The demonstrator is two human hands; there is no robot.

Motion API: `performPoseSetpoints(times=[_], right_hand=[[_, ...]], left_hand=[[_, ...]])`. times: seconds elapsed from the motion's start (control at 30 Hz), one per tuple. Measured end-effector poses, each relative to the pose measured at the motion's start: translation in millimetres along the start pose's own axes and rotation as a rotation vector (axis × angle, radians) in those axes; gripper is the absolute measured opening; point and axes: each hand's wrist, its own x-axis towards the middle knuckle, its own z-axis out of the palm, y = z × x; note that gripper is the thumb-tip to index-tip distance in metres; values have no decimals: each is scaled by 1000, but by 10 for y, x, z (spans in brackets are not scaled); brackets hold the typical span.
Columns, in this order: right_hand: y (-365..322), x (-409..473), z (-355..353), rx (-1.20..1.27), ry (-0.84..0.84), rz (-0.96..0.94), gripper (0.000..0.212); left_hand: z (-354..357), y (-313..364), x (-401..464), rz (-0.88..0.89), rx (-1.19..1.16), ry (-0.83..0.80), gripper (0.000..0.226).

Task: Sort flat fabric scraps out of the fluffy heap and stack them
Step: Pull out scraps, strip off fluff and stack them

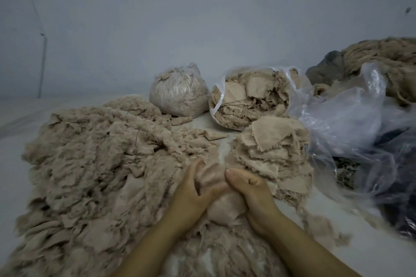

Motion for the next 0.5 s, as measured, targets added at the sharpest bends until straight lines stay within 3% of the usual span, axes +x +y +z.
performPoseSetpoints(times=[0.07, 0.17, 0.33, 0.4, 0.5], right_hand=[[-12, 32, -26, -16, 169, -64, 8], [-15, 72, -44, -87, 281, -96, 17], [42, 38, 26, -212, 227, -98, 18], [91, 18, 37, -309, 188, -98, 23], [74, -9, 41, -392, 86, -41, 7]], left_hand=[[31, 13, 26, -88, -143, -22, 19], [-38, 66, 41, -114, -316, 138, 29], [32, 63, 43, -242, -545, 143, 23], [17, 60, 44, -205, -484, 181, 24], [-20, 45, 19, -87, -291, 137, 22]])
